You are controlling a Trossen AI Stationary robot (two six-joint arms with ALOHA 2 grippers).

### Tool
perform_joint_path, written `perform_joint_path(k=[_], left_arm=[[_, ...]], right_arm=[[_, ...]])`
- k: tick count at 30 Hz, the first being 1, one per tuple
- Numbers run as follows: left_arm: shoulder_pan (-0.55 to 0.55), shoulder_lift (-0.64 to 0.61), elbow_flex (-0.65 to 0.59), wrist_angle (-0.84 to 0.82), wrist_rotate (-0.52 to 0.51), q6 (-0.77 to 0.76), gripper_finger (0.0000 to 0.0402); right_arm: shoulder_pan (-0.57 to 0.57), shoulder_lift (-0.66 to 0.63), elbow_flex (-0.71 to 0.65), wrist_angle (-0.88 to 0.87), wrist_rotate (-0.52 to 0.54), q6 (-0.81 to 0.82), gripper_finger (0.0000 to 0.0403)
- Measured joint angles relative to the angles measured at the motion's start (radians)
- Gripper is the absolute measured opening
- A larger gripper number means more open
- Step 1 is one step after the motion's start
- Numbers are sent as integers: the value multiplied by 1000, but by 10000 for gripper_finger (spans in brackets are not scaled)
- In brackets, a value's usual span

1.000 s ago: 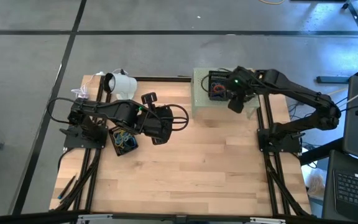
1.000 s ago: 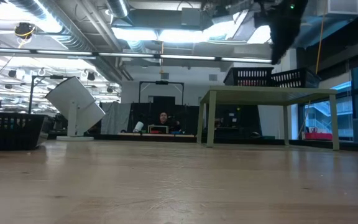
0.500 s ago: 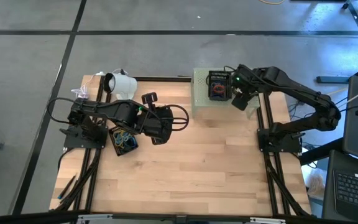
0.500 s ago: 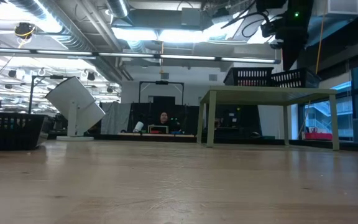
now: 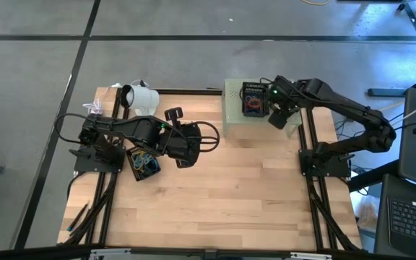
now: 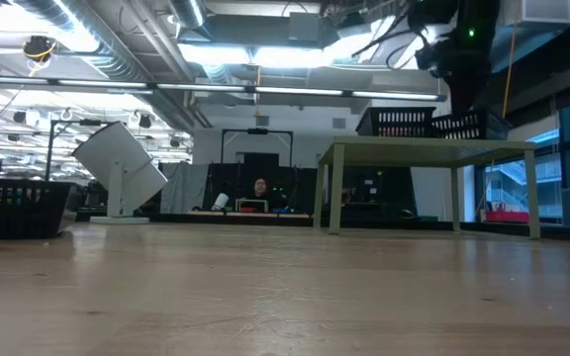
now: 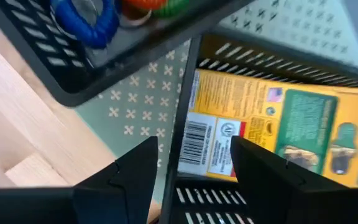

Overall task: Pick & Place Office Desk Supplies
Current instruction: Adjust the baskets on the shelf

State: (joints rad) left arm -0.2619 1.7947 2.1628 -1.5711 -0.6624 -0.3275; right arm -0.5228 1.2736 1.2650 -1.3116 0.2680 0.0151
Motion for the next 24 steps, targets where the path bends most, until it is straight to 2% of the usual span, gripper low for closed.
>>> perform_joint_path(k=[6, 9, 13, 20, 24], left_arm=[[0, 0, 0, 0, 0, 0, 33], [0, 0, 0, 0, 0, 0, 31], [0, 0, 0, 0, 1, 0, 33], [0, 0, 0, 0, 2, 0, 30], [0, 0, 0, 0, 2, -1, 29]], right_arm=[[0, 0, -51, 39, 1, -21, 204], [0, 0, -51, 53, 1, -29, 190], [0, 0, -51, 54, 1, -30, 143], [0, 0, -51, 17, 6, -53, 16], [0, 0, -51, -10, 7, -87, 22]])
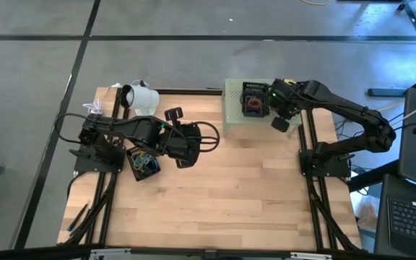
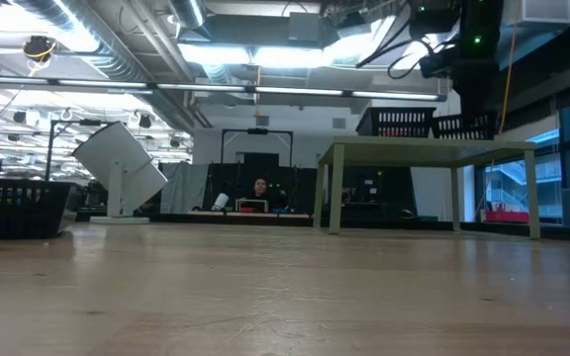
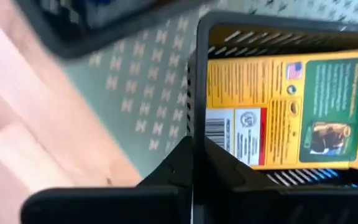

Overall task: Pick & Place Office Desk Supplies
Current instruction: Adjust the baskets on the shelf

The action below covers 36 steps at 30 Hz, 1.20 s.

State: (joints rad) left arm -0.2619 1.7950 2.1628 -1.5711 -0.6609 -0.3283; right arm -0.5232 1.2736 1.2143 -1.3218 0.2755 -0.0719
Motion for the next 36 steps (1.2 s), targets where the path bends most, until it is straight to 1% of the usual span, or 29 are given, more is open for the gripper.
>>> perform_joint_path(k=[3, 6, 11, 14, 19, 23, 29, 33, 36], left_arm=[[0, 0, 0, 0, 0, -1, 29], [0, 0, 0, 0, 0, -1, 29], [0, 0, 0, 0, 0, 0, 29], [0, 0, 0, 0, 0, 0, 29], [0, 0, 0, 0, 0, 0, 29], [0, 0, 0, 0, 2, 0, 29], [0, 0, 0, 0, 4, 0, 29], [0, 0, 0, 0, 4, 0, 27], [0, 0, 0, 0, 4, 0, 27]], right_arm=[[0, 0, 0, -43, -1, -31, 24], [0, 0, 0, -84, 28, -53, 10], [1, -26, 0, -107, 30, -194, 16], [1, -48, 0, -107, 19, -246, 15], [-10, -69, 0, -112, 19, -283, 8], [-18, -69, 0, -120, 5, -334, 17], [-31, -69, 0, -123, 44, -363, 13], [-46, -69, 0, -134, 14, -365, 13], [-52, -69, 0, -133, 6, -362, 23]])
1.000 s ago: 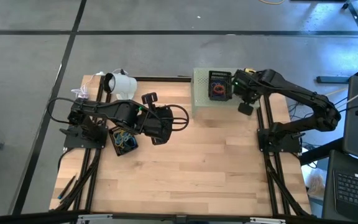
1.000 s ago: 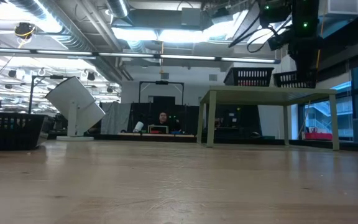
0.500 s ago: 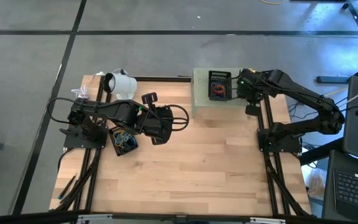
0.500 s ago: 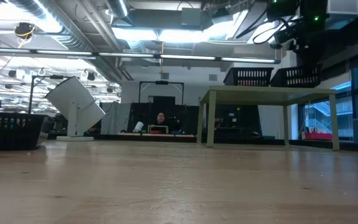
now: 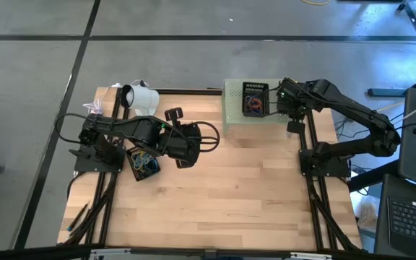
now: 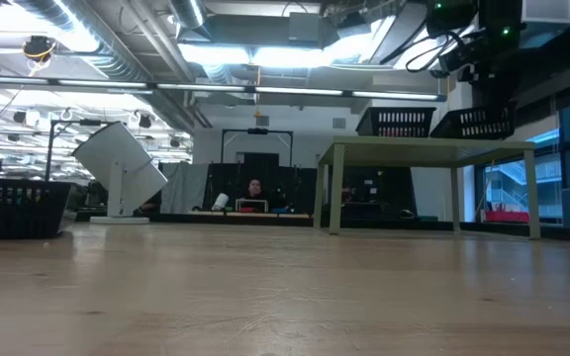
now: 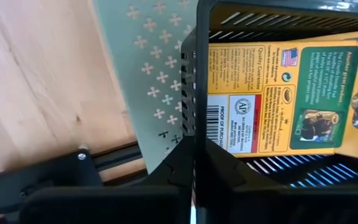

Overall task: Pick & Place Office Desk Supplies
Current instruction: Adjust the baskets on the shelf

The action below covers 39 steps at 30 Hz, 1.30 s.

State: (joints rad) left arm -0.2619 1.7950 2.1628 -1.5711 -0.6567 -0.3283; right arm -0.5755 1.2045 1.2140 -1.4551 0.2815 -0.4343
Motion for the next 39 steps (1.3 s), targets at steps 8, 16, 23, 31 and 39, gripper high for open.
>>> perform_joint_path(k=[8, 16, 23, 31, 39], left_arm=[[0, 0, 0, 0, 0, -1, 27], [0, 0, 0, 0, 0, -1, 27], [0, 0, 0, 0, 5, -2, 27], [0, 0, 0, 0, 16, -1, 26], [0, 0, 0, 0, 31, -1, 26]], right_arm=[[0, 0, 0, 0, 17, 4, 33], [0, 0, 0, 1, 17, 7, 34], [0, 0, 0, 1, 14, 27, 86], [26, 0, 71, -42, 25, 69, 150], [34, 0, 230, 100, -11, 499, 153]])
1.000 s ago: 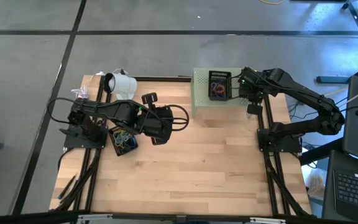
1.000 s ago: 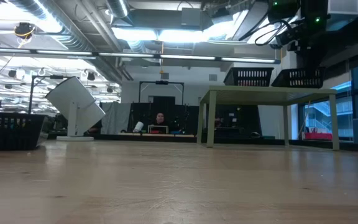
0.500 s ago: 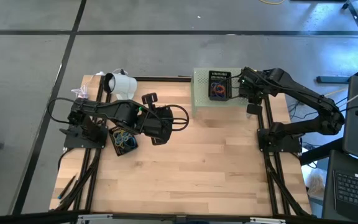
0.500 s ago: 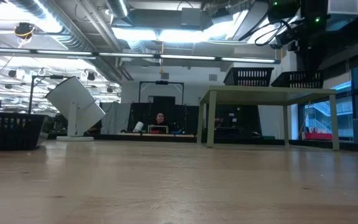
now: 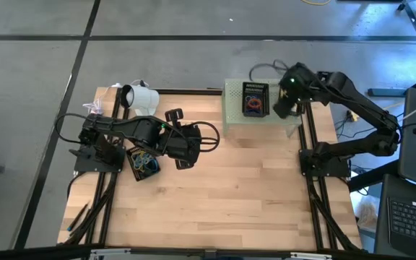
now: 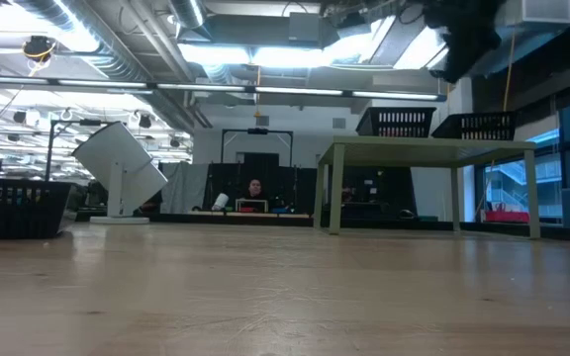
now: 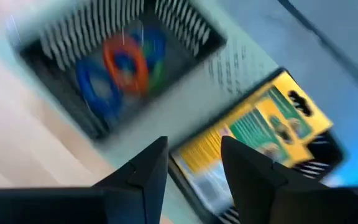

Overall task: Pick & Place Office Desk Supplies
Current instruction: Adjust the baskets on the shelf

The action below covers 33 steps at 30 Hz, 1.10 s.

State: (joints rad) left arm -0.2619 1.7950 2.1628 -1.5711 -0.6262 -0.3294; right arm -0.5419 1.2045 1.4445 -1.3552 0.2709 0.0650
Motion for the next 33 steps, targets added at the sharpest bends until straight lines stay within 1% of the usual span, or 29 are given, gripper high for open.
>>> perform_joint_path(k=[2, 4, 7, 10, 13, 17, 20, 24, 30, 33], left_arm=[[0, 0, 0, 0, 0, 0, 27], [0, 0, 0, 0, 0, 0, 28], [0, 0, 0, 0, 0, 0, 29], [0, 0, 0, 0, 0, 0, 27], [0, 0, 0, 0, 0, 1, 27], [0, 0, 0, 0, 0, 1, 29], [0, 0, 0, 0, 0, 2, 28], [0, 0, 0, 0, 0, 2, 27], [0, 0, 0, 0, -1, 2, 28], [0, 0, 0, 0, -1, 2, 27]], right_arm=[[-11, 0, 4, 61, -27, 142, 153], [-22, 9, 4, 94, -51, 206, 153], [-42, 47, 4, 99, -88, 244, 153], [-54, 102, 4, 103, -133, 243, 153], [-54, 159, 3, 132, -132, 227, 153], [-54, 209, 3, 169, -114, 140, 153], [-45, 221, 3, 181, -148, 16, 153], [-22, 222, 3, 177, -245, -137, 153], [18, 222, 3, 158, -403, -245, 152], [48, 222, 3, 158, -416, -317, 152]])
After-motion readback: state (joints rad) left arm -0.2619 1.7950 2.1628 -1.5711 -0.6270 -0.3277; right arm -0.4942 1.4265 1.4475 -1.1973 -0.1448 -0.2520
